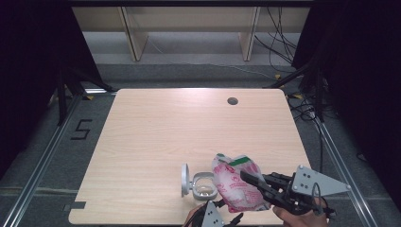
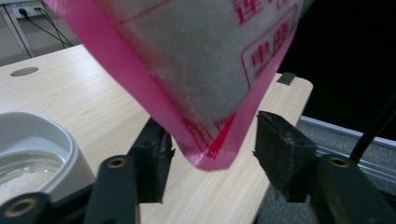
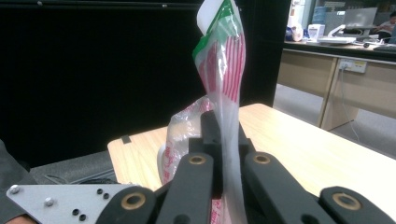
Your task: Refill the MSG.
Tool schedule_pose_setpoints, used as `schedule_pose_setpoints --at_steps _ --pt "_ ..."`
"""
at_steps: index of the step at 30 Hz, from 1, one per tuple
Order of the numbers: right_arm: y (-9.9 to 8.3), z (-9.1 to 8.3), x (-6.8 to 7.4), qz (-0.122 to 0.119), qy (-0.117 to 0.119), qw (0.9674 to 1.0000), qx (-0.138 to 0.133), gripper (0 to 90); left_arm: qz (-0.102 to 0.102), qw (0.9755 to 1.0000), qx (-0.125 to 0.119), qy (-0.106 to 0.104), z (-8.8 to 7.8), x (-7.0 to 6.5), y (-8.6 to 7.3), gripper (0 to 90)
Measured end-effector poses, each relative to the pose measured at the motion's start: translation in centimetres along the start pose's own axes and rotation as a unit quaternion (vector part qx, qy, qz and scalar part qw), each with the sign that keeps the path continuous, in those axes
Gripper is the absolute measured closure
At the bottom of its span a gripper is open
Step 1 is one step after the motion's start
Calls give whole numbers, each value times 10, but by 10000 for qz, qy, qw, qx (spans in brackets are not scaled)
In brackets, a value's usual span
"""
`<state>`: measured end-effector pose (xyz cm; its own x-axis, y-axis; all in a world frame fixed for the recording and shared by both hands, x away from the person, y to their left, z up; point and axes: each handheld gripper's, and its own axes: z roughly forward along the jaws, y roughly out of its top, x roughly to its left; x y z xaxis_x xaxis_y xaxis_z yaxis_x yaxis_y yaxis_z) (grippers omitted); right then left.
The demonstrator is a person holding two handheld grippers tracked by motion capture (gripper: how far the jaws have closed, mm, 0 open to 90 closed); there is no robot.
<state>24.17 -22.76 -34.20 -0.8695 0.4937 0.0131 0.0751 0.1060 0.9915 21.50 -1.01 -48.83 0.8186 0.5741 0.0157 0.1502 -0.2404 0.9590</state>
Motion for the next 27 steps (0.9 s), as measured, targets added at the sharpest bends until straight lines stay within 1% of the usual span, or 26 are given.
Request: schedule_pose_setpoints --at_steps 1,2,3,4,5,6,7,8,9,10,11,13,14,15,16,17,18,19,20,21,22,23,24,25,26,27 --pt "0 1 0 35 25 10000 -3 900 7 10000 -17 -2 0 0 0 506" --pt "0 2 0 -20 -21 10000 -48 900 22 10000 -25 25 0 0 1 536" --pt "0 2 0 -20 -21 10000 -48 900 22 10000 -25 25 0 0 1 554" --pt "-1 2 1 33 36 10000 -11 900 38 10000 1 39 0 0 1 554" --pt "-1 2 1 0 8 10000 -7 900 55 10000 10 46 0 0 1 587" --pt "-1 2 1 67 40 10000 59 900 84 9999 45 34 0 1 1 631" --pt "-1 3 -1 -97 -64 9999 -36 900 119 9999 20 84 0 2 1 665" --pt "-1 2 -2 -94 -28 10000 -16 900 -69 9999 -96 61 1 0 0 711" --pt "-1 2 -2 10 -31 10000 -6 900 -25 10000 -81 43 1 1 1 720" --pt "-1 0 -1 198 -37 9997 120 900 -15 10000 -37 32 1 2 1 727" --pt "-1 1 -4 -4 -46 10000 -29 900 -16 10000 -43 20 1 2 1 732" --pt "-2 1 -4 31 -54 10000 -34 900 -17 10000 -64 -6 2 1 1 748" --pt "-1 1 -2 152 -42 9999 1 900 -8 9999 -114 -23 3 -1 1 748" --pt "0 2 -3 -59 -117 9999 -102 900 122 9999 -94 -20 4 1 1 757" --pt "0 1 -3 11 -48 10000 -19 900 94 9999 -29 -23 4 0 2 766" --pt "1 1 -4 -61 -63 10000 -45 900 114 9999 -14 -36 5 0 4 770" --pt "2 1 -5 -23 -89 10000 8 900 113 9999 -71 -14 7 -1 4 773" --pt "3 0 -7 63 -130 9999 54 900 143 9999 -80 -17 9 -2 5 778" --pt "3 0 -8 41 -149 9999 57 900 98 9999 -46 23 10 -3 6 779" --pt "3 1 -11 14 -133 9999 -27 900 156 9999 13 7 11 -3 8 780" --pt "3 1 -11 14 -133 9999 -27 900 156 9999 13 7 11 -3 8 781" --pt "4 0 -13 -32 -222 9997 7 900 194 9998 19 17 12 -4 9 781" --pt "4 -2 -15 156 -207 9996 115 900 166 9999 -7 14 14 -4 9 783" --pt "5 -1 -19 -6 -237 9997 30 900 245 9996 -57 92 18 -5 10 784" --pt "5 -1 -19 -6 -237 9997 30 900 245 9996 -57 92 18 -5 10 784" --pt "6 -2 -20 63 -252 9996 121 900 81 9999 -61 113 22 -8 10 785"
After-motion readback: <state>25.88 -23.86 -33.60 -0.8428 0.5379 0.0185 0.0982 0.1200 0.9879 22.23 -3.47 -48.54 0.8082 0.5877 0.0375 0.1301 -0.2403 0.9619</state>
